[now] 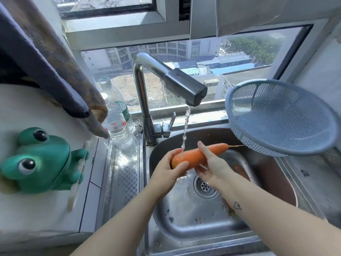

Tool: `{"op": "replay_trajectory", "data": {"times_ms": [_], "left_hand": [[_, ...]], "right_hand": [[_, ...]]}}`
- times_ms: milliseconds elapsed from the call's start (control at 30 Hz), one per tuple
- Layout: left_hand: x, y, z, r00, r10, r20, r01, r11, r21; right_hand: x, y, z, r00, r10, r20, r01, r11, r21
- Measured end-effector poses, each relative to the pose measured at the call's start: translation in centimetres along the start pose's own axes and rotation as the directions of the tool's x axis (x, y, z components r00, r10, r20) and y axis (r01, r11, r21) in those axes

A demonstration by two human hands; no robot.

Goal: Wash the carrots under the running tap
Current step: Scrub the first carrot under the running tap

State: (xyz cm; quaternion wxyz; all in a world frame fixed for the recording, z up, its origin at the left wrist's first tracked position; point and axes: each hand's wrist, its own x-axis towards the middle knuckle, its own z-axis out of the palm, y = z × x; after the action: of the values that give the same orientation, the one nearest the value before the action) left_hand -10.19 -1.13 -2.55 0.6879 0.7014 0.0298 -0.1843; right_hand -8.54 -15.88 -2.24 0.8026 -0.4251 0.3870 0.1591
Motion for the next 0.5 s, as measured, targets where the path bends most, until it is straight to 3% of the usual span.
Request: {"op": "replay_trajectory", "data": {"times_ms": [67, 100, 167, 233, 267, 300, 333, 367, 400, 433, 500], "left_hand": [[0.1, 0.0, -0.3, 0.999, 0.016, -0.038, -0.014, 0.999, 0.052], [0.3, 0.0, -0.6, 0.999, 0.006, -0.044, -0.003, 0.998, 0.066], [0.4, 0.3, -1.6, 0.999, -0.021, -0.025, 0.024, 0.993, 0.115], [0.3, 0.8, -2.4, 0.999, -0.037, 0.011, 0.035, 0.984, 0.175], [0.3, 1.0, -2.6, 0.999, -0.039, 0.028, 0.033, 0.980, 0.198], [0.3, 1.2, -2.6, 0.998, -0.039, 0.046, 0.029, 0.978, 0.206], [0.3, 1.5, -2.6, 0.997, -0.038, 0.064, 0.024, 0.978, 0.208], [0.3, 1.8, -2.5, 0.996, -0.031, 0.081, 0.014, 0.979, 0.204], [0.3, 2.0, -2.4, 0.995, -0.023, 0.093, 0.004, 0.979, 0.202], [0.3, 2.2, -2.2, 0.995, -0.012, 0.096, -0.007, 0.981, 0.196], [0.3, 2.4, -1.8, 0.998, 0.004, 0.062, -0.013, 0.988, 0.152]], "right_hand": [[-1.2, -0.8, -0.3, 0.993, 0.075, 0.092, -0.062, 0.989, -0.133], [-1.9, -1.3, -0.7, 0.982, 0.122, 0.148, -0.075, 0.954, -0.290], [-3.1, -2.9, -1.7, 0.975, 0.088, 0.204, 0.066, 0.765, -0.641], [-3.8, -4.5, -1.9, 0.921, -0.181, 0.345, 0.390, 0.429, -0.815], [-4.0, -5.2, -1.8, 0.835, -0.304, 0.458, 0.525, 0.195, -0.828], [-4.1, -5.7, -1.3, 0.748, -0.336, 0.572, 0.595, -0.042, -0.803], [-3.9, -5.9, -0.8, 0.707, -0.272, 0.652, 0.607, -0.238, -0.758], [-3.3, -5.9, -0.5, 0.724, -0.167, 0.669, 0.588, -0.358, -0.725], [-2.7, -5.8, -0.2, 0.773, -0.061, 0.631, 0.560, -0.401, -0.725], [-2.5, -5.8, 0.1, 0.820, 0.036, 0.571, 0.541, -0.370, -0.755], [-2.0, -5.7, 0.2, 0.853, 0.181, 0.489, 0.517, -0.162, -0.841]]}}
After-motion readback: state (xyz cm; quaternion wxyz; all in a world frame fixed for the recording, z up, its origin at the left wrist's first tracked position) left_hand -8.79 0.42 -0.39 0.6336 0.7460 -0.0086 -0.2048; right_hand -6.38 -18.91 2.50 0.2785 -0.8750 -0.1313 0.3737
